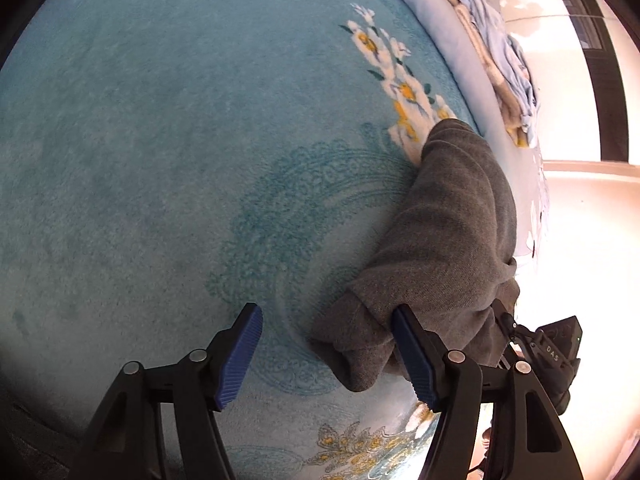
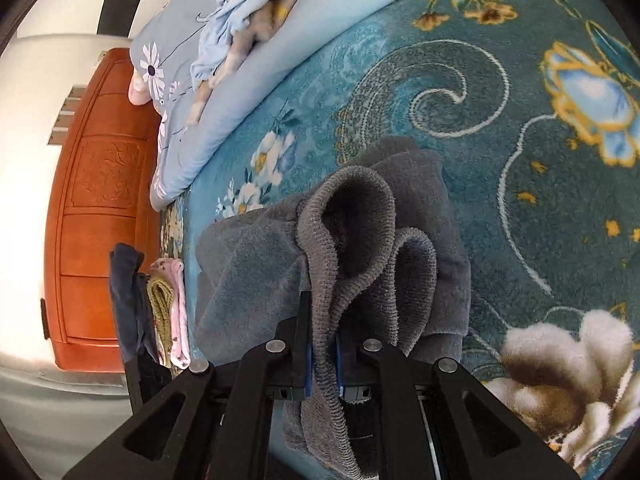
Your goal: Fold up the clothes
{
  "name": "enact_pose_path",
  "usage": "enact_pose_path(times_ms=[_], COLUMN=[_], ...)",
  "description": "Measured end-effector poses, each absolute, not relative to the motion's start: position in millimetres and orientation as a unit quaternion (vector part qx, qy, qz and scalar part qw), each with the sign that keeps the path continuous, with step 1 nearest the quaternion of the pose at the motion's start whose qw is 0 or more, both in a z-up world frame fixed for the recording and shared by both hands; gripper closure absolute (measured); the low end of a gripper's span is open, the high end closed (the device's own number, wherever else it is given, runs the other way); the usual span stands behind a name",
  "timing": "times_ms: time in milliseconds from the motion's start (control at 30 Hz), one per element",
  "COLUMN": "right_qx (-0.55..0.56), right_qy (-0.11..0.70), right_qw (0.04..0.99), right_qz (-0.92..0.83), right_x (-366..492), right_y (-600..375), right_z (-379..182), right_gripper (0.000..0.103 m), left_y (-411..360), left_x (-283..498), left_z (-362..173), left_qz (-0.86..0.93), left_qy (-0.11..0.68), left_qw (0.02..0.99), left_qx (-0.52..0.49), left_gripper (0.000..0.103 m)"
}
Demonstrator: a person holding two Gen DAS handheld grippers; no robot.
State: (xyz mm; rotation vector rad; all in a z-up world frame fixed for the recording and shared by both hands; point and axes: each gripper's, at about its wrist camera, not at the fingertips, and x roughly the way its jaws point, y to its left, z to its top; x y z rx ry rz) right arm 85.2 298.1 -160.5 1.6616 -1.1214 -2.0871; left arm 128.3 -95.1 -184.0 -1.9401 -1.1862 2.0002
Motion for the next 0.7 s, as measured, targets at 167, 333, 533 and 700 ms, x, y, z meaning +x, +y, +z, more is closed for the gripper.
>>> enact_pose_path(times_ms=[167, 333, 533, 700], right_qx=[0.586, 0.583, 0.559, 0.56], right_qy=[-0.33, -0.28, -0.22, -0.157], right_qw=[0.127, 0.108, 0.085, 0.19], right_qz=[-0.729, -0.755, -0.795, -0.791], right_x=[83, 88, 81, 78], right_y=[302, 321, 320, 259], right_z=[-144, -120, -95, -89], right_gripper=[0.083, 0.074, 0.074, 0.067], left_y=[-96, -106, -64, -8], left_x=[130, 139, 109, 105], left_z=[-165, -132, -101, -90], left_qz=[0.694, 0.741, 0.77, 0.801], left_qy=[-0.38, -0.388, -0.341, -0.228], left_qw=[0.067, 0.075, 0.129, 0.17], left_qx=[-0.607, -0.544, -0.524, -0.527], left_gripper=[0.032, 0.032, 0.032, 0.032])
